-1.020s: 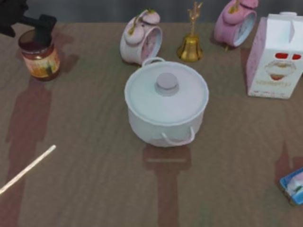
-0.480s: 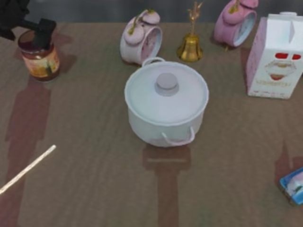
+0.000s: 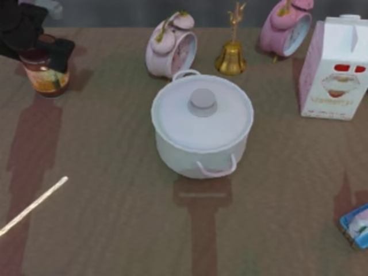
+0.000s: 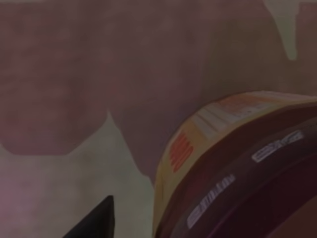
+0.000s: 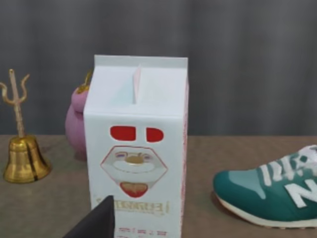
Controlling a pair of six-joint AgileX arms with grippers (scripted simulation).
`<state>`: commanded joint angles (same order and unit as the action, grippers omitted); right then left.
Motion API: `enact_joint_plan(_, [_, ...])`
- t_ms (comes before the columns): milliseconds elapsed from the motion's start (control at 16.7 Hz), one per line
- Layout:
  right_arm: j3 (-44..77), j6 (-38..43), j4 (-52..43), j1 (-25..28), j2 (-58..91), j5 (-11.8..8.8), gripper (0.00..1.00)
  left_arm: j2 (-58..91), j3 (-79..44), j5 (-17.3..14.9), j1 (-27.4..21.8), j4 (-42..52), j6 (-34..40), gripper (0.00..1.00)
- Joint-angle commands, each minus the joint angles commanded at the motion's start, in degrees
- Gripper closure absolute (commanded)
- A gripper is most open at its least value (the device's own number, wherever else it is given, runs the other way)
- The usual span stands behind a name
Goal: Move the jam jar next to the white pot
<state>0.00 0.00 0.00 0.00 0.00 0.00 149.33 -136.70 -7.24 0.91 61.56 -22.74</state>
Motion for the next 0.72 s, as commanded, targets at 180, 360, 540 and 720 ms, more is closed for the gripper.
enact_joint_plan(180, [0.00, 0.00, 0.00, 0.00, 0.00, 0.00, 0.00, 0.00, 0.00, 0.00, 0.00, 0.00, 0.00, 0.08])
enact_joint_plan(360, [0.00, 0.00, 0.00, 0.00, 0.00, 0.00, 0.00, 0.00, 0.00, 0.00, 0.00, 0.00, 0.00, 0.30])
enact_joint_plan(540, [0.00, 0.00, 0.00, 0.00, 0.00, 0.00, 0.00, 0.00, 0.00, 0.00, 0.00, 0.00, 0.00, 0.53])
enact_joint_plan(720, [0.00, 0.00, 0.00, 0.00, 0.00, 0.00, 0.00, 0.00, 0.00, 0.00, 0.00, 0.00, 0.00, 0.75])
